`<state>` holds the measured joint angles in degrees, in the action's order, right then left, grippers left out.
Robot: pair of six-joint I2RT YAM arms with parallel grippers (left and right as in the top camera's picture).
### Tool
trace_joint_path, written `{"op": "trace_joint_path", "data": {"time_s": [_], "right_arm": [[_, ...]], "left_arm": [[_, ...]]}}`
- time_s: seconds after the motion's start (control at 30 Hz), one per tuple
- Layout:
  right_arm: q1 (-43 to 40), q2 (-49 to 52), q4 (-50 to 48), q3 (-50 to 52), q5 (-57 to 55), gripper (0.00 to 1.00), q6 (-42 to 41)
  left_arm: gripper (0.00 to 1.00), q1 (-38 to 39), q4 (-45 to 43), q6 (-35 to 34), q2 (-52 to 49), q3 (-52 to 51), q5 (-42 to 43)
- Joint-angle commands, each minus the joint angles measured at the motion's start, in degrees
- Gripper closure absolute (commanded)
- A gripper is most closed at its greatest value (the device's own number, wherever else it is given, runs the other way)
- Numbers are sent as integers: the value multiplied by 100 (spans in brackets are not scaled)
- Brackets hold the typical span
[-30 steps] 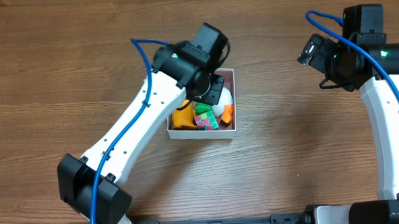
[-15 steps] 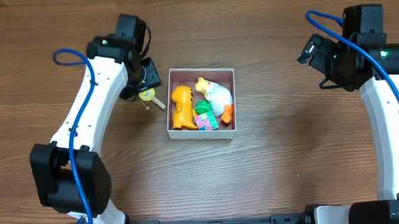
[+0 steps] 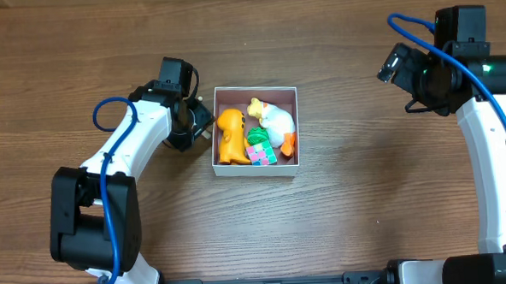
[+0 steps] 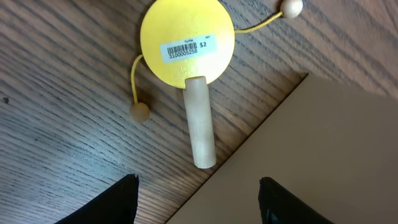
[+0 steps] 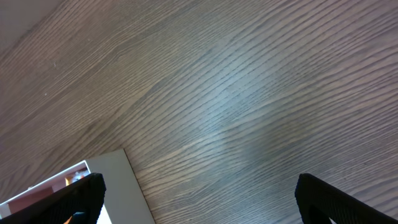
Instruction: Pack container
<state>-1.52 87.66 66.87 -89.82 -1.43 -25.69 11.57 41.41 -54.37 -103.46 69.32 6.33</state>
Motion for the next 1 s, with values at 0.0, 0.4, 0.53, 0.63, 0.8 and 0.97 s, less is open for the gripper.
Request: {"op": "trace_joint_path", "data": {"time_s": [0.0, 0.4, 0.53, 0.63, 0.8, 0.97], "right_arm": [[-11, 13, -35, -24, 7, 0, -20], [-11, 13, -35, -24, 7, 0, -20], [-11, 13, -35, -24, 7, 0, -20], [-11, 13, -35, -24, 7, 0, -20], [-11, 13, -35, -24, 7, 0, -20], [-11, 13, -35, -24, 7, 0, -20]], "left_arm": [[35, 7, -136, -507, -37, -61, -203], [33, 7, -367, -586, -942, -59, -15], [33, 7, -422, -581, -1180, -59, 76], [44, 4, -424, -479, -1193, -57, 79], [82, -7, -267, -389, -1189, -42, 87], [96, -114, 334, -2, -1110, 138, 122]]}}
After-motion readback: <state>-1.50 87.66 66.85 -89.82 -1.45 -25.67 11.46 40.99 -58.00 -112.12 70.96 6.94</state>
